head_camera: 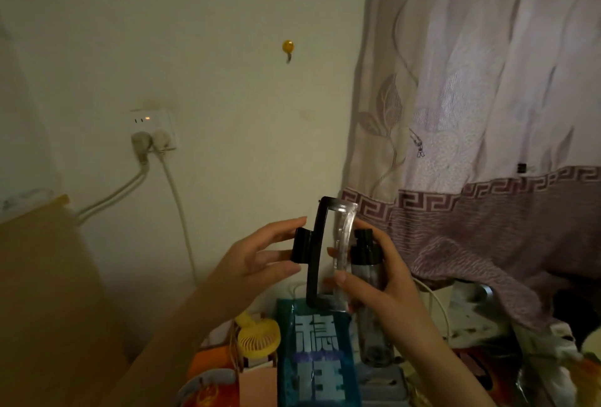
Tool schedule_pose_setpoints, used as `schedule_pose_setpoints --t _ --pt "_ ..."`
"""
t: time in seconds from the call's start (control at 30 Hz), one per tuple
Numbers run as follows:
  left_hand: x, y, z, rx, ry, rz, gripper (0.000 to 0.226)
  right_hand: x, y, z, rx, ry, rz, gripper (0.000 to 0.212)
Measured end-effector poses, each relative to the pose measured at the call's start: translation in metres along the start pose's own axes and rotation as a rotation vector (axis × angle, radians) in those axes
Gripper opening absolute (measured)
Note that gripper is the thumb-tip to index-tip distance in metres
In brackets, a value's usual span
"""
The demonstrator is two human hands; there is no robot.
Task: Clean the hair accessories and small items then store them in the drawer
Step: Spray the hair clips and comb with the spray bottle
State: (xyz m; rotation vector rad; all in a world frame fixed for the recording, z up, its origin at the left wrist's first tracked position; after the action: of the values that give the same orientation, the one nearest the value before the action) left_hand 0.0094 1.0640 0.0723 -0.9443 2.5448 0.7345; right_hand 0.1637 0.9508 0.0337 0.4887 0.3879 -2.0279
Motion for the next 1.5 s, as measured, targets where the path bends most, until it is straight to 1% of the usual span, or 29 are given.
schedule_pose_setpoints --t 0.13,0.23,0.37,0.47,0.6,0.7,1.0,1.03,1.1,1.13,1.23,1.5 --pt "-0.008 0.000 -0.003 -0.048 -0.019 0.017 0.051 -0.005 0.003 0.005 0.018 0.028 -0.014 0.065" --pt "-0.013 0.000 -0.005 -0.053 -0.041 0.005 0.047 -0.009 0.003 0.006 0.061 0.045 -0.011 0.067" --pt "-0.018 0.005 -0.006 -0.016 -0.066 -0.085 0.047 -0.014 0.007 0.019 0.131 0.134 -0.085 0.074" --pt "-0.019 0.012 -0.004 -0.003 -0.083 -0.157 0.048 -0.014 0.013 0.034 0.226 0.253 -0.153 0.077" --pt "-0.020 0.016 -0.005 -0.011 -0.103 -0.213 0.050 -0.010 0.014 0.057 0.472 0.473 -0.212 0.058" --pt "-0.020 0.015 -0.007 0.000 -0.125 -0.234 0.045 -0.010 0.010 0.067 0.572 0.559 -0.213 0.047" --pt "-0.020 0.012 -0.015 0.002 -0.151 -0.245 0.043 -0.012 0.007 0.066 0.621 0.529 -0.190 0.048" --pt "-0.020 0.011 -0.015 -0.001 -0.152 -0.247 0.043 -0.011 0.007 0.066 0.624 0.534 -0.196 0.050" --pt "-0.019 0.011 -0.015 -0.003 -0.156 -0.249 0.043 -0.010 0.008 0.069 0.637 0.544 -0.220 0.060" --pt "-0.018 0.011 -0.016 -0.001 -0.158 -0.249 0.043 -0.009 0.009 0.070 0.640 0.547 -0.231 0.061" --pt "-0.016 0.012 -0.017 0.016 -0.165 -0.255 0.042 -0.006 0.012 0.074 0.612 0.548 -0.232 0.052" --pt "-0.016 0.019 -0.021 0.029 -0.178 -0.323 0.044 0.010 0.016 0.060 0.595 0.493 -0.212 0.061"
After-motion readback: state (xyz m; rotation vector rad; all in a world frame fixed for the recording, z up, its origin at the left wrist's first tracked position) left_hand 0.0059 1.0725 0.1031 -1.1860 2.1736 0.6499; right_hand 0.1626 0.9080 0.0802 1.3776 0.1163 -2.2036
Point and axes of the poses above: each hand's wrist, its own x-axis away from the middle knuckle, its own y-axis out of the back of the hand, z = x × y, the point moved 4 cm from there along -x, towards the middle knuckle, and after that the axes turned 3 degrees about -z, right-handed, at the moved point
